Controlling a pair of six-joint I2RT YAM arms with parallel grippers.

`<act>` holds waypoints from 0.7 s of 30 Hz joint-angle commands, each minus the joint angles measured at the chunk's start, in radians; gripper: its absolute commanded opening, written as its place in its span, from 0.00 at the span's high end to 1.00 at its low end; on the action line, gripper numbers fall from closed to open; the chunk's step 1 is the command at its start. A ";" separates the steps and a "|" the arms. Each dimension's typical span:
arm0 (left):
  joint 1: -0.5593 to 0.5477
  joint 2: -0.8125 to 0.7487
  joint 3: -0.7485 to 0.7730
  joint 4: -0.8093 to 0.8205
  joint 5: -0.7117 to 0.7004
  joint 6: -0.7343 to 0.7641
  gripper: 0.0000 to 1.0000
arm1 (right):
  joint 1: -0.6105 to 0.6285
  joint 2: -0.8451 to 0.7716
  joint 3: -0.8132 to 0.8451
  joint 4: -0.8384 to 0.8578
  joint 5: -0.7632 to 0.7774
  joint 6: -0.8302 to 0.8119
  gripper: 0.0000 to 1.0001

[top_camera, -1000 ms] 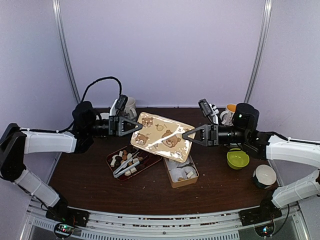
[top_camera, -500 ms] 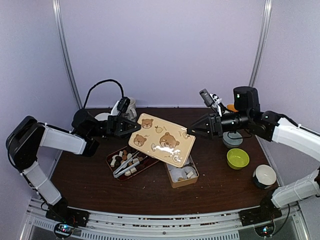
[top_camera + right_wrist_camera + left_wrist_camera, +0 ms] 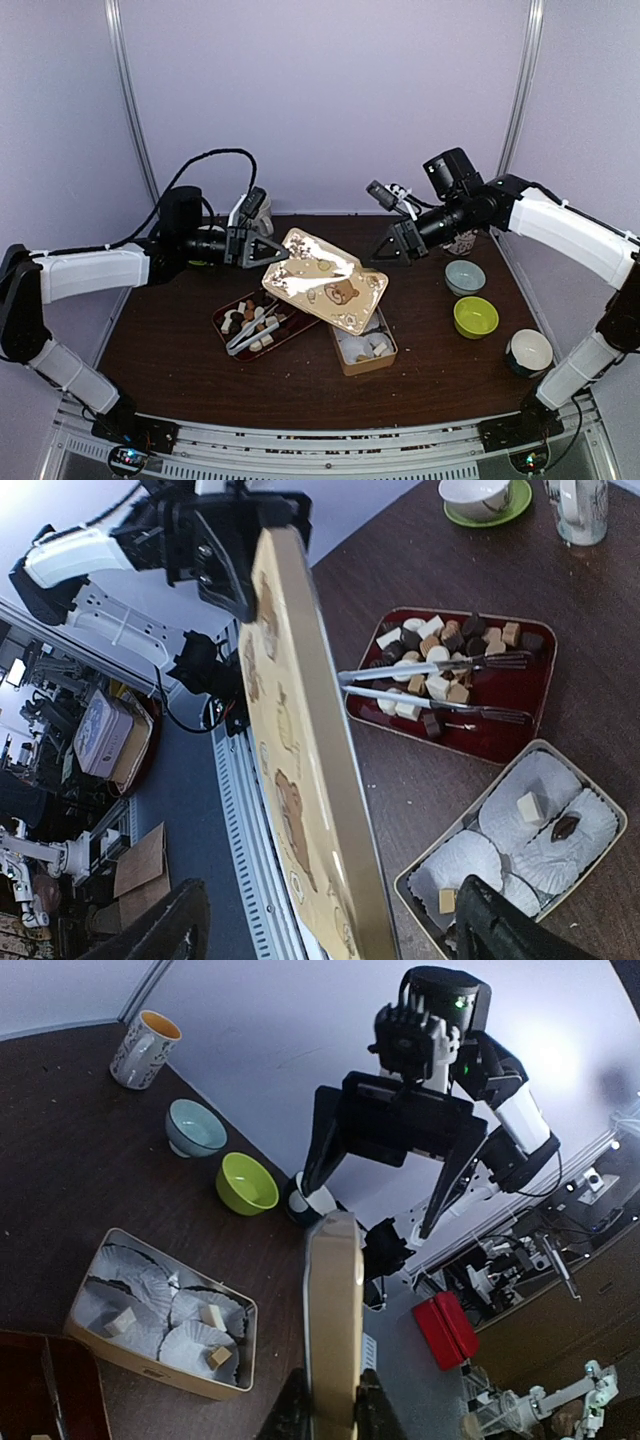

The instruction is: Pack the chocolate

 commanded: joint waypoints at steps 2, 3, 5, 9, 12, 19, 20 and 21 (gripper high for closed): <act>-0.023 -0.038 0.094 -0.434 -0.065 0.380 0.99 | 0.026 0.053 0.036 -0.077 0.010 -0.052 0.22; -0.029 -0.031 0.115 -0.479 -0.061 0.413 0.98 | 0.037 0.060 0.044 -0.081 0.007 -0.067 0.24; -0.038 -0.015 0.158 -0.584 -0.057 0.488 0.98 | 0.056 0.077 0.065 -0.094 0.027 -0.097 0.24; -0.043 -0.007 0.195 -0.644 -0.059 0.531 0.98 | 0.085 0.107 0.085 -0.112 0.007 -0.145 0.33; -0.043 -0.008 0.203 -0.648 -0.048 0.533 0.98 | 0.106 0.130 0.094 -0.127 0.023 -0.164 0.36; -0.042 -0.006 0.198 -0.596 -0.020 0.501 0.98 | 0.145 0.140 0.064 -0.006 0.047 -0.109 0.50; -0.042 -0.006 0.196 -0.581 -0.018 0.489 0.98 | 0.153 0.138 0.052 0.019 0.047 -0.096 0.51; -0.044 -0.006 0.196 -0.571 -0.015 0.482 0.98 | 0.160 0.135 0.040 0.042 0.048 -0.086 0.52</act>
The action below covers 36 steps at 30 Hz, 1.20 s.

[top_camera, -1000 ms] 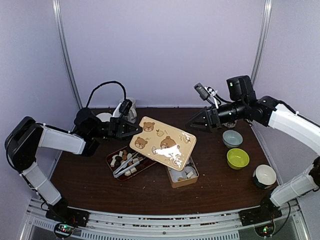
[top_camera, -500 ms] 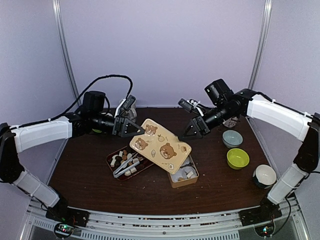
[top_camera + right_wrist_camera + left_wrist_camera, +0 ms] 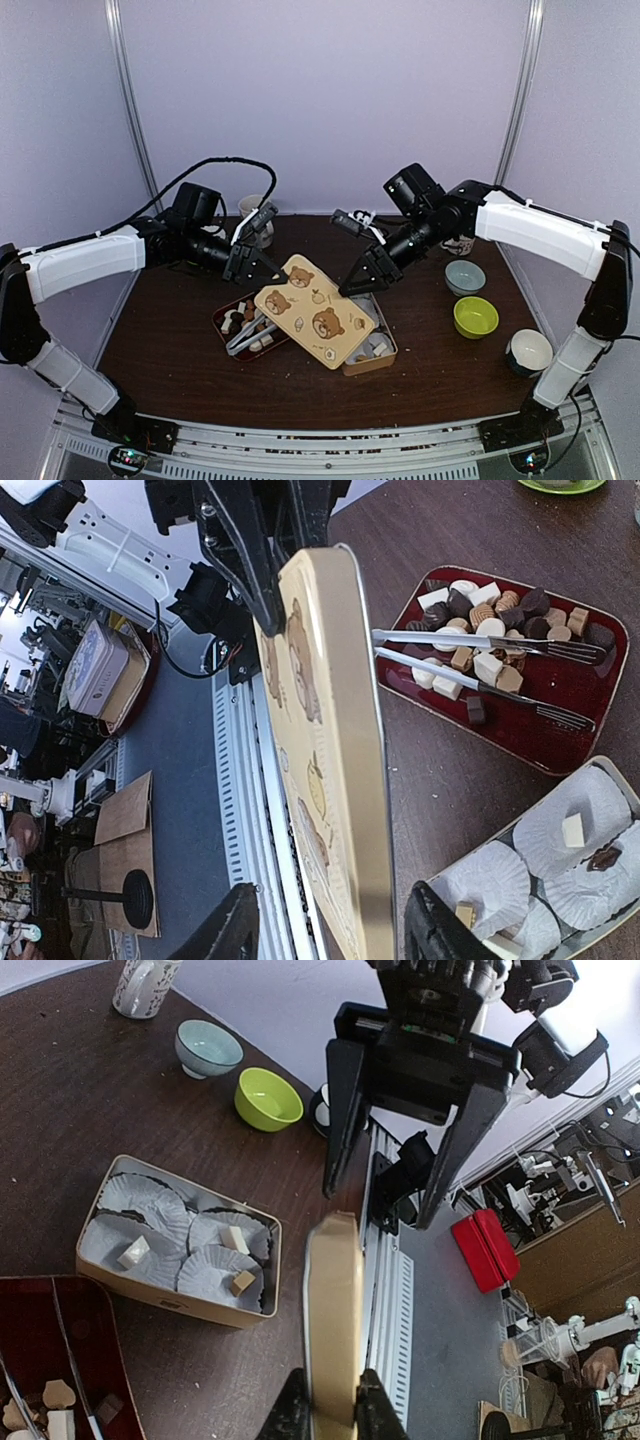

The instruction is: Pack the chocolate

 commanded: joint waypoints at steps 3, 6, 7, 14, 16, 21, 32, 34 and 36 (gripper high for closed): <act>-0.001 0.006 0.025 0.079 0.042 -0.020 0.98 | 0.032 -0.016 -0.060 0.159 0.018 0.070 0.55; -0.001 0.005 0.023 0.082 0.049 -0.020 0.98 | 0.033 -0.017 -0.075 0.176 0.030 0.077 0.57; -0.002 0.005 0.023 0.082 0.052 -0.020 0.98 | 0.034 -0.015 -0.074 0.171 0.043 0.075 0.57; -0.001 0.002 0.025 0.083 0.058 -0.017 0.98 | 0.035 -0.003 -0.075 0.175 0.018 0.069 0.73; -0.001 0.000 0.026 0.085 0.056 -0.016 0.96 | 0.034 -0.009 -0.084 0.189 0.009 0.074 0.74; -0.001 -0.015 0.018 0.095 0.008 -0.012 0.92 | 0.007 -0.027 -0.117 0.213 -0.003 0.080 0.88; -0.001 -0.085 -0.062 0.204 -0.264 -0.103 0.21 | -0.083 -0.149 -0.302 0.402 -0.026 0.229 0.95; -0.001 -0.118 -0.095 0.225 -0.343 -0.117 0.14 | -0.103 -0.167 -0.347 0.429 -0.016 0.262 0.95; -0.001 -0.137 -0.126 0.235 -0.410 -0.147 0.12 | -0.120 -0.176 -0.394 0.460 -0.015 0.303 0.95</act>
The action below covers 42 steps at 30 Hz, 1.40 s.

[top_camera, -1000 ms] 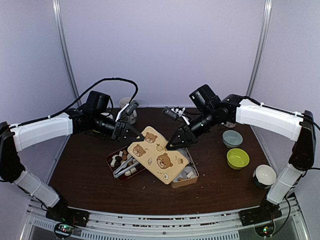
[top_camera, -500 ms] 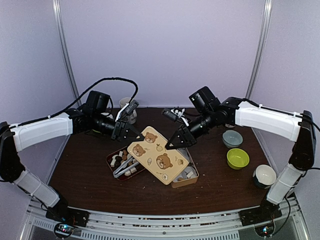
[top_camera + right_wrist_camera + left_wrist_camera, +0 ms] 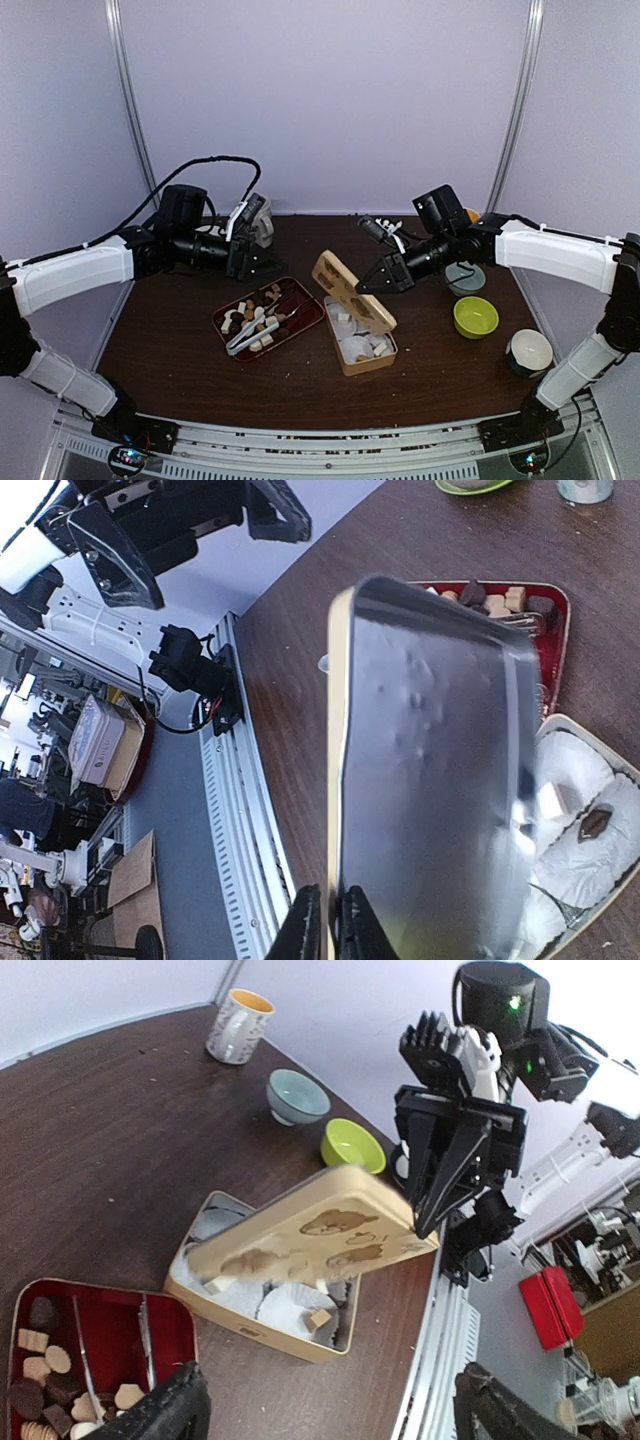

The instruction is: Pack the chocolate

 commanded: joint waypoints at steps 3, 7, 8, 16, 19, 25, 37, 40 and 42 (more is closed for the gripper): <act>0.000 -0.056 -0.079 0.098 -0.199 -0.111 0.12 | -0.041 -0.041 -0.134 0.182 0.000 0.165 0.95; -0.032 -0.042 -0.120 0.144 -0.185 -0.151 0.14 | -0.041 -0.048 -0.189 0.279 -0.005 0.248 0.99; -0.041 -0.038 -0.122 0.146 -0.188 -0.152 0.14 | -0.040 -0.051 -0.189 0.280 0.001 0.255 1.00; -0.120 0.007 -0.120 0.160 -0.247 -0.160 0.16 | -0.041 -0.077 -0.177 0.303 0.027 0.341 1.00; -0.131 -0.010 -0.156 0.211 -0.283 -0.187 0.16 | -0.031 -0.103 -0.203 0.413 0.042 0.458 1.00; -0.131 -0.086 -0.236 0.282 -0.377 -0.243 0.17 | 0.027 -0.162 -0.251 0.555 0.173 0.656 1.00; -0.150 -0.071 -0.348 0.449 -0.372 -0.363 0.18 | 0.149 -0.158 -0.508 1.074 0.473 1.098 1.00; -0.154 -0.047 -0.340 0.439 -0.367 -0.365 0.18 | 0.157 -0.142 -0.574 1.167 0.546 1.167 1.00; -0.157 -0.024 -0.327 0.431 -0.362 -0.365 0.18 | 0.157 -0.139 -0.621 1.209 0.598 1.188 1.00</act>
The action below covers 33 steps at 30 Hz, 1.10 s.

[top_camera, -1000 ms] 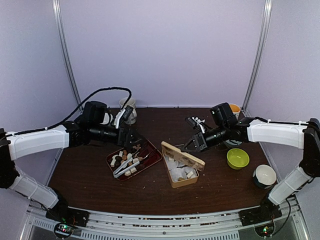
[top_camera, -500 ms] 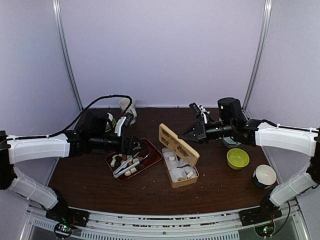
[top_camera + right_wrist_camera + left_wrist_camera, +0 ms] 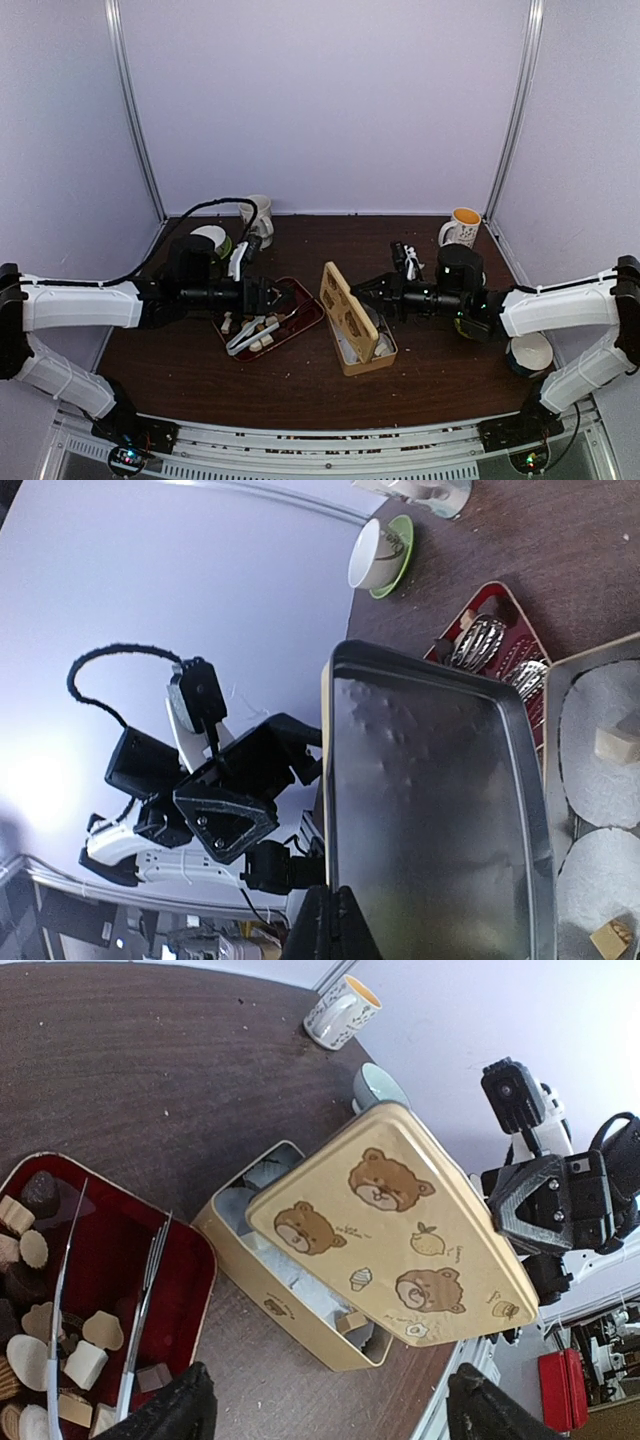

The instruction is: Pack the chocolate

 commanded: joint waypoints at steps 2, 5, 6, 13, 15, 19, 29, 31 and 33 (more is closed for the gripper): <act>-0.011 0.063 0.032 0.051 0.004 -0.018 0.18 | 0.001 0.012 -0.103 0.240 0.184 0.141 1.00; -0.016 0.096 0.056 0.050 0.022 -0.024 0.19 | -0.019 0.034 -0.145 0.302 0.175 0.160 1.00; -0.017 0.103 0.062 0.050 0.026 -0.024 0.19 | -0.027 0.040 -0.159 0.306 0.175 0.160 1.00; -0.024 0.134 0.095 0.031 0.033 -0.010 0.19 | -0.096 0.039 -0.202 0.273 0.143 0.095 1.00; -0.025 0.138 0.099 0.027 0.033 -0.010 0.19 | -0.115 0.039 -0.200 0.248 0.108 0.066 1.00; -0.026 0.145 0.114 0.009 0.036 -0.006 0.19 | -0.159 0.041 -0.199 0.218 0.039 0.019 1.00; -0.028 0.205 0.160 0.002 0.066 -0.019 0.19 | -0.236 0.081 -0.157 0.142 -0.119 -0.085 0.90; -0.028 0.210 0.167 0.000 0.067 -0.020 0.19 | -0.248 0.096 -0.166 0.169 -0.141 -0.087 0.87; -0.028 0.218 0.174 -0.002 0.070 -0.018 0.19 | -0.260 0.117 -0.191 0.253 -0.158 -0.058 0.83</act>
